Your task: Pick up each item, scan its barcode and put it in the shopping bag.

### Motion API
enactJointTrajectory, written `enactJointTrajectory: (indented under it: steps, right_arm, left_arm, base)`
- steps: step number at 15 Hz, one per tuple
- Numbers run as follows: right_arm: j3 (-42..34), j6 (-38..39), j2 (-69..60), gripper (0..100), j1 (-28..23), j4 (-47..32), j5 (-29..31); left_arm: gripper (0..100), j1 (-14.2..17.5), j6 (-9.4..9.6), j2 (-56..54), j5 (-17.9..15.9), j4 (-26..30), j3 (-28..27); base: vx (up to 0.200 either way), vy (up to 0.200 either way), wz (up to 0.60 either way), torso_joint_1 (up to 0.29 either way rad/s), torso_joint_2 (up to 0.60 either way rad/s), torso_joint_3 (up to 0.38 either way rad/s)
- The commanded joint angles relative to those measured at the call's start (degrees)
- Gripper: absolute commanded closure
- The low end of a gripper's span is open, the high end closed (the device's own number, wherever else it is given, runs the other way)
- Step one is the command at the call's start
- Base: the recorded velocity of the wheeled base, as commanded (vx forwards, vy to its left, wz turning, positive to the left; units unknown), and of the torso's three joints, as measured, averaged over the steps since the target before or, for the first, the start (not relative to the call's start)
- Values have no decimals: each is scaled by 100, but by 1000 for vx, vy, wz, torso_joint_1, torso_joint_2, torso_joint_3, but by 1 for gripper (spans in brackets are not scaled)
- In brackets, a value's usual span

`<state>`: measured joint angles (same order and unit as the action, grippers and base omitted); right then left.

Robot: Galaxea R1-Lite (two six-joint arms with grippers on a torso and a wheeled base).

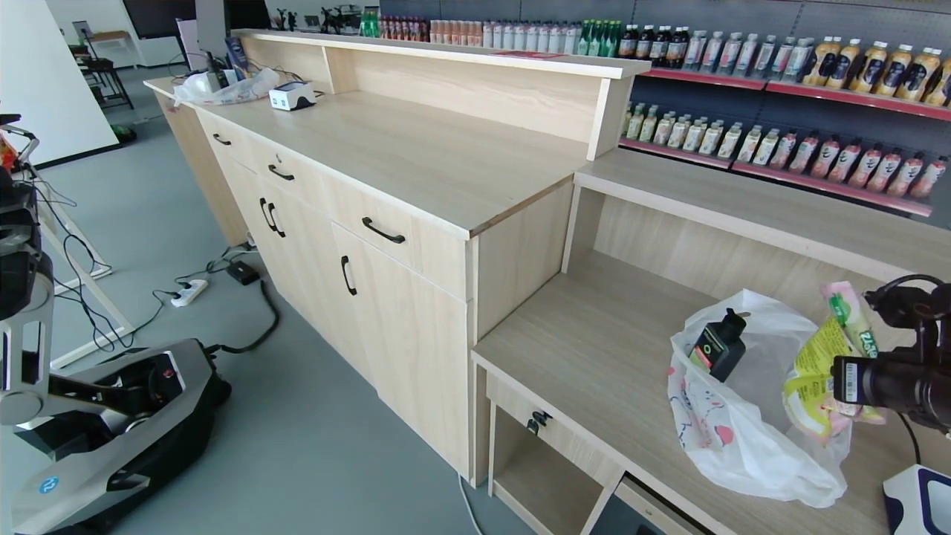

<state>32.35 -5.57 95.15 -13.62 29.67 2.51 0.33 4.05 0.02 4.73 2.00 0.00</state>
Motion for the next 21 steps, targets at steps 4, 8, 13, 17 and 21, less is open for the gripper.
enactJointTrajectory:
  steps: [4,8,13,17,21]
  right_arm:
    - [-1,21,944,100,193,540,-14]
    - [25,30,1217,100,210,671,-14]
    - [25,452,1533,100,342,1023,-14]
    - [34,452,1603,100,351,1032,-84]
    - [43,443,1683,100,351,1049,-93]
  left_arm:
    - [0,2,0,-2,2,2,0]
    - [0,2,0,-2,2,2,0]
    - [0,-7,0,-2,2,2,0]
    - [0,-7,0,-2,2,2,0]
    - [0,2,0,-2,2,2,0]
  base:
    - [0,0,0,0,0,0]
    - [0,0,0,0,0,0]
    - [0,0,0,0,0,0]
    - [0,0,0,0,0,0]
    - [0,0,0,0,0,0]
